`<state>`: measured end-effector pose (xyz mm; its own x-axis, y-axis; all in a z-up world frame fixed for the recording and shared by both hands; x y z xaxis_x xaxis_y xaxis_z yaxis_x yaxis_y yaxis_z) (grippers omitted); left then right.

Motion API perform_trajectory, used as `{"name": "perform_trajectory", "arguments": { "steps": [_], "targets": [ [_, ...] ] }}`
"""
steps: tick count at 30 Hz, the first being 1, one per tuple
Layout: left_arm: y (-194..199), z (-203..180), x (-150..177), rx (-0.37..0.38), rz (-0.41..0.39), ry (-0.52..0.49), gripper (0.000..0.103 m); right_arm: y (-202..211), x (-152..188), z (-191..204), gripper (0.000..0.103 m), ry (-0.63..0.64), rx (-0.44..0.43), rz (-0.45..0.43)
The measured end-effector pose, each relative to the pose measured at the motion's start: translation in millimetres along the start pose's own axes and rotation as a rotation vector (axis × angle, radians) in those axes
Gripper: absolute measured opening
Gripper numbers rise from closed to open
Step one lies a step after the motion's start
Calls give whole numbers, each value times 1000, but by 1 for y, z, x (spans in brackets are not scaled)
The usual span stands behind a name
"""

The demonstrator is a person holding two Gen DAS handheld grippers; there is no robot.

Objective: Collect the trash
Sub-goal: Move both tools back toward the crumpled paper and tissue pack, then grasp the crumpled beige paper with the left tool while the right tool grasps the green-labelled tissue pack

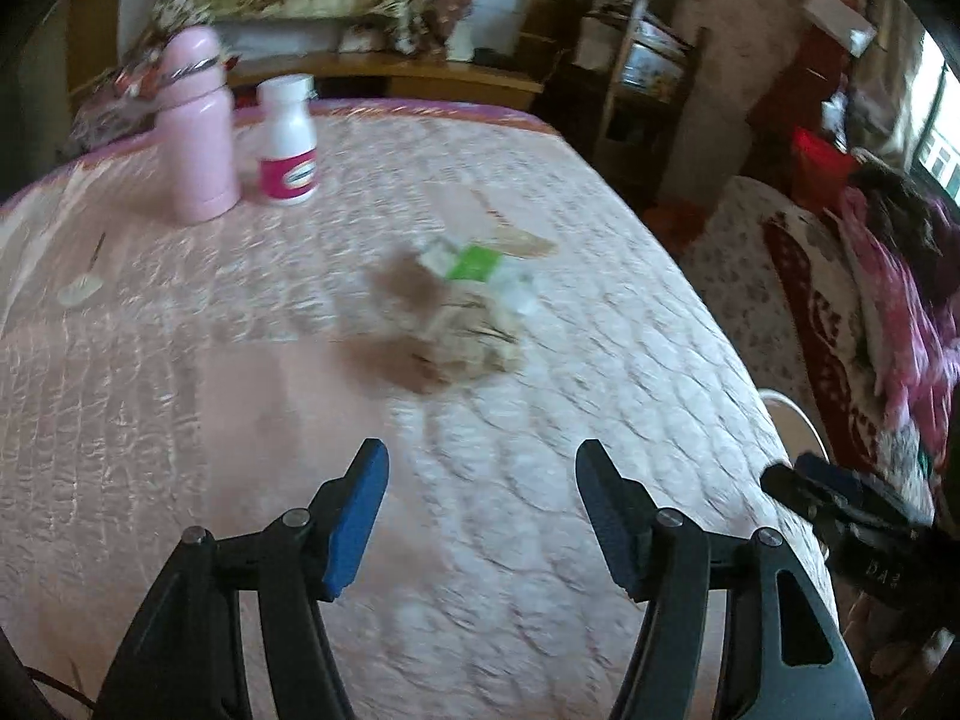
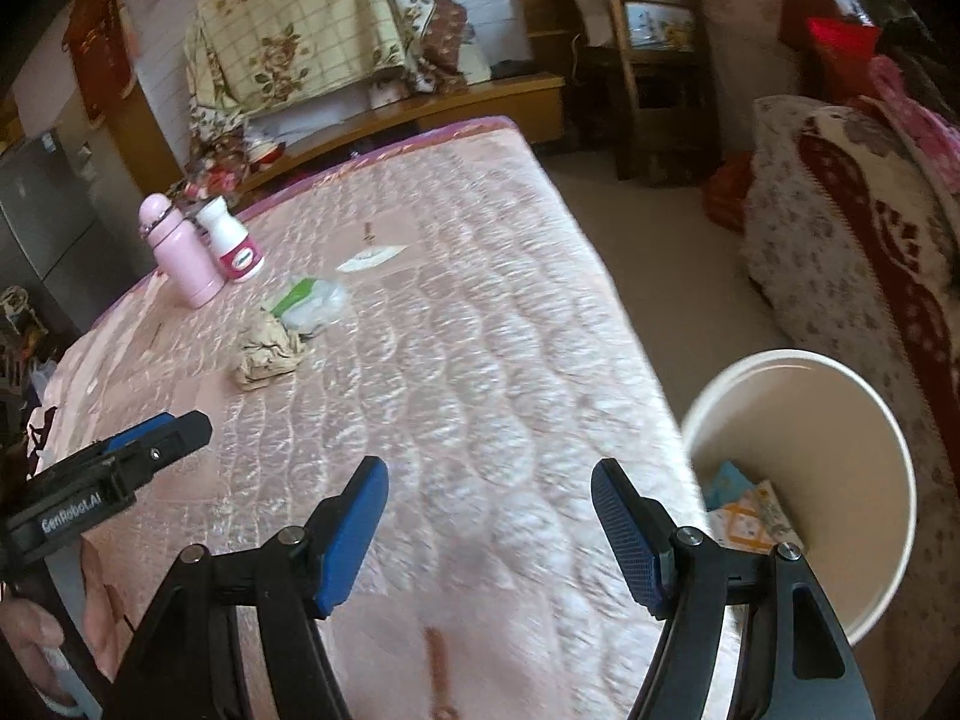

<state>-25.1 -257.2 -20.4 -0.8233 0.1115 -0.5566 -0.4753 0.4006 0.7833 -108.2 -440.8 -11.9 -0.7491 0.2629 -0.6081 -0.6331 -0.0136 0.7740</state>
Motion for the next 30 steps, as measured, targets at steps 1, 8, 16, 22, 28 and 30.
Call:
{"name": "perform_trajectory", "arguments": {
  "steps": [1, 8, 16, 22, 28, 30],
  "targets": [
    [-3, 5, -4, 0, -2, 21, 66, -5, -1, 4, 74, 3, -5, 7],
    [-43, 4, -34, -38, -1, 17, 66, -25, -7, 22, 74, 19, -32, 23],
    [-66, 10, -41, 1, 46, 27, 34, -53, -33, 46, 74, 96, -71, 29],
    [-34, 47, -42, -13, 38, 61, 33, -88, -62, 90, 74, 208, -166, 35],
    [-17, 66, -37, -20, 34, 60, 33, -134, -86, 138, 74, 357, -209, 84],
    [-14, 69, -35, -18, 32, 57, 33, -147, -90, 147, 74, 404, -192, 92]
  ]
}}
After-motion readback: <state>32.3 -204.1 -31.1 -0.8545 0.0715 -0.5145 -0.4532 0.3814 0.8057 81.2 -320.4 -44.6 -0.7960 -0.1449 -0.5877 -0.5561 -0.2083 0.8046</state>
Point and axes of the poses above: each gripper's, at about its wrist camera, not at the fingertips, and y roughly against the way its jaws point, z to its left, x to its underside, the point moved 9 cm from there along -y, roughly the way its jaws point, and after that the axes turned 3 degrees about y, right-handed, at the moved point
